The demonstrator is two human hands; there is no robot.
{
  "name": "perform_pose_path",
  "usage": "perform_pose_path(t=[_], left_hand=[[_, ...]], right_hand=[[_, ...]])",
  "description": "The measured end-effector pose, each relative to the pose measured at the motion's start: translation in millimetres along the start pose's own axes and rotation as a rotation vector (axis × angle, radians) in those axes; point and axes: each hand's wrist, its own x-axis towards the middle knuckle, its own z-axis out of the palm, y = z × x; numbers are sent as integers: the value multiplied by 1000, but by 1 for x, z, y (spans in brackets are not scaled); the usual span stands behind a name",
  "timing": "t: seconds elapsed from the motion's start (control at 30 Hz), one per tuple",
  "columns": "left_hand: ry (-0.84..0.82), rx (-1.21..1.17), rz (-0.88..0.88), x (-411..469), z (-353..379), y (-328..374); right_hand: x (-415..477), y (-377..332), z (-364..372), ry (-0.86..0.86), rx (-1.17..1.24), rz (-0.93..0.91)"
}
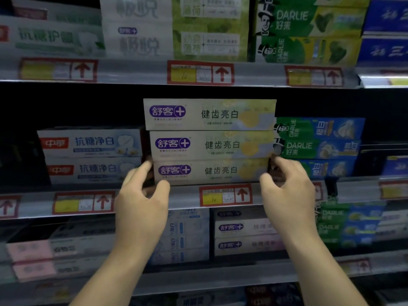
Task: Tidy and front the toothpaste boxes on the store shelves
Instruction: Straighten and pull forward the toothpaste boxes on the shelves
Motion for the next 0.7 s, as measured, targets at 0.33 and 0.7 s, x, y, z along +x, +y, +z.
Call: perform_pose_path(t=[0.33, 0.7], left_hand=[[52, -87, -27, 4, 3, 1], [124, -85, -20, 5, 9, 2]], right_hand=[[0, -5, 6, 32, 120, 49], [1, -2, 5, -4, 78, -5]])
